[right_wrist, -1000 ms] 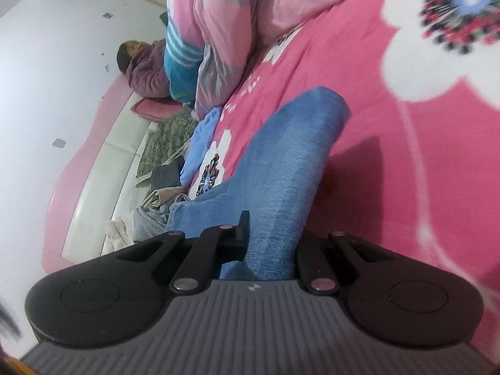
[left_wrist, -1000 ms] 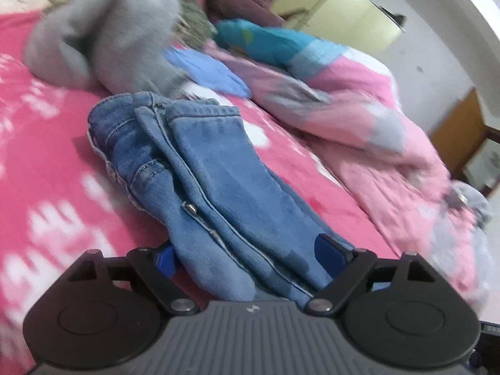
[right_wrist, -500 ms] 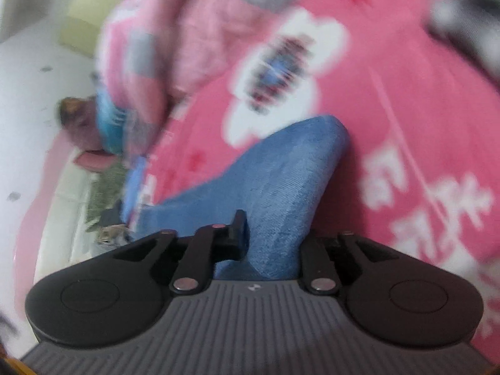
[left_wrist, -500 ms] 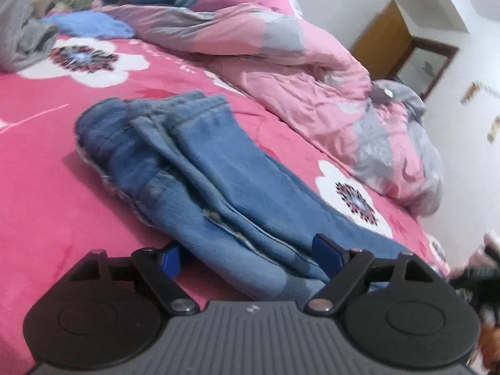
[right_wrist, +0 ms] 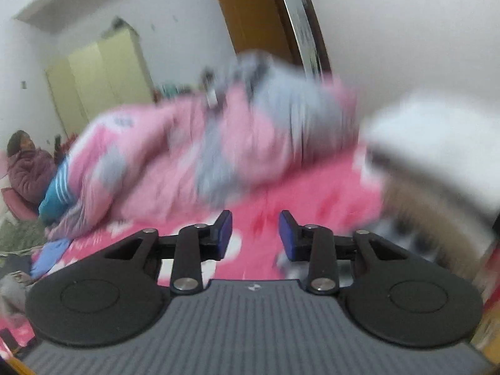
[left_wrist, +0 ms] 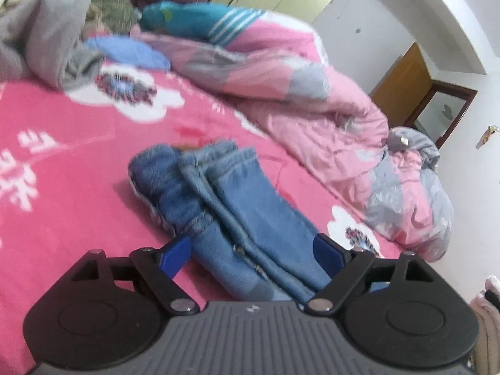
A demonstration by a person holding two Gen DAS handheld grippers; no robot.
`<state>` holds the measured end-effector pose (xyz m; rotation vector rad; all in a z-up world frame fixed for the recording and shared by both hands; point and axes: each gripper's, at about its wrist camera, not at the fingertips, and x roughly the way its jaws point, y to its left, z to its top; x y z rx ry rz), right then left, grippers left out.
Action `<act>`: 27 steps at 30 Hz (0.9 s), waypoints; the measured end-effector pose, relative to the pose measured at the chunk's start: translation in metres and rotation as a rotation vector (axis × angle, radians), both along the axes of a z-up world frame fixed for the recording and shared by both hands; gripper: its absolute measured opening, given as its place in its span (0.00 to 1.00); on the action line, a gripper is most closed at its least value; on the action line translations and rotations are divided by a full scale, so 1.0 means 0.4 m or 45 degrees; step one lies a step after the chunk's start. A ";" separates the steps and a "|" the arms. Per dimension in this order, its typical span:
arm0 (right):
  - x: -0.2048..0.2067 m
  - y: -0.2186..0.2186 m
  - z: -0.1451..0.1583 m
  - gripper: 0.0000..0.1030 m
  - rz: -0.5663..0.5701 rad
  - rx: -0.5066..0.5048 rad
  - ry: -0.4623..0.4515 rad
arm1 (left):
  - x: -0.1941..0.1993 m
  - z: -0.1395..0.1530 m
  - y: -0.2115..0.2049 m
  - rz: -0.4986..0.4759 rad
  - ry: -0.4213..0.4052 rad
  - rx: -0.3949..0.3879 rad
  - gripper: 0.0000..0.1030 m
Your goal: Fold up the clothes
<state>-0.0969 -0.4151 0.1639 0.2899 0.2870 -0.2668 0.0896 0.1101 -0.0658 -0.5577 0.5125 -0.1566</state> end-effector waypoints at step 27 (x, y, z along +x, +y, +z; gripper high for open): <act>0.648 0.873 -0.495 0.45 1.387 -0.462 0.129 | 0.082 -0.002 0.117 0.232 -0.059 0.089 0.55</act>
